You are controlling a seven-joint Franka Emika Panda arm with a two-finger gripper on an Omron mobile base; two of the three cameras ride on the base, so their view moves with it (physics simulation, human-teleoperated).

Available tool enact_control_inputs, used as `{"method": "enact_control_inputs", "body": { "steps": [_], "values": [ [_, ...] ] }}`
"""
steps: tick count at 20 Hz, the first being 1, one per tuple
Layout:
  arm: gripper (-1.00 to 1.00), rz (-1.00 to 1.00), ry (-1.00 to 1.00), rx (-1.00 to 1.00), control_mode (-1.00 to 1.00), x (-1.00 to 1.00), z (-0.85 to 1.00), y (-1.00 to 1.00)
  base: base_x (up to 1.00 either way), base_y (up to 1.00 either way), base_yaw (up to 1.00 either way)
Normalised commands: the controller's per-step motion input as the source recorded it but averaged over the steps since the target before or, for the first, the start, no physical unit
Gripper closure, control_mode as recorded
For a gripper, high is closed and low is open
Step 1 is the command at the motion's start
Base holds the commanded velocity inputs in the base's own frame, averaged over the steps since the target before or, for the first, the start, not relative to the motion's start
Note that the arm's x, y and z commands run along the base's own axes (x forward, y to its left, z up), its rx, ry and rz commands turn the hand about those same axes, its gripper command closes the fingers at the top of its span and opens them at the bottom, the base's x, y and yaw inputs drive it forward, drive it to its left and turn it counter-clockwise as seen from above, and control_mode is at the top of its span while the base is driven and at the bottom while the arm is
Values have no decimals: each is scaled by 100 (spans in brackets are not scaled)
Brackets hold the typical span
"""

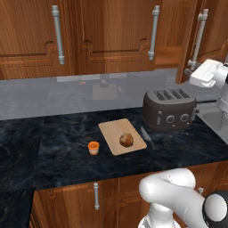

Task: Pick the bread, place it on the cutting board, pick the jam, place it on the counter, and close the cabinet.

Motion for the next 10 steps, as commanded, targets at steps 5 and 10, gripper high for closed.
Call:
{"method": "enact_control_inputs", "body": {
  "steps": [5,10],
  "values": [
    [-100,0,0,0,-100,46,0,19,0,0,0],
    [-100,0,0,0,-100,47,0,15,0,0,0]
  ]
}}
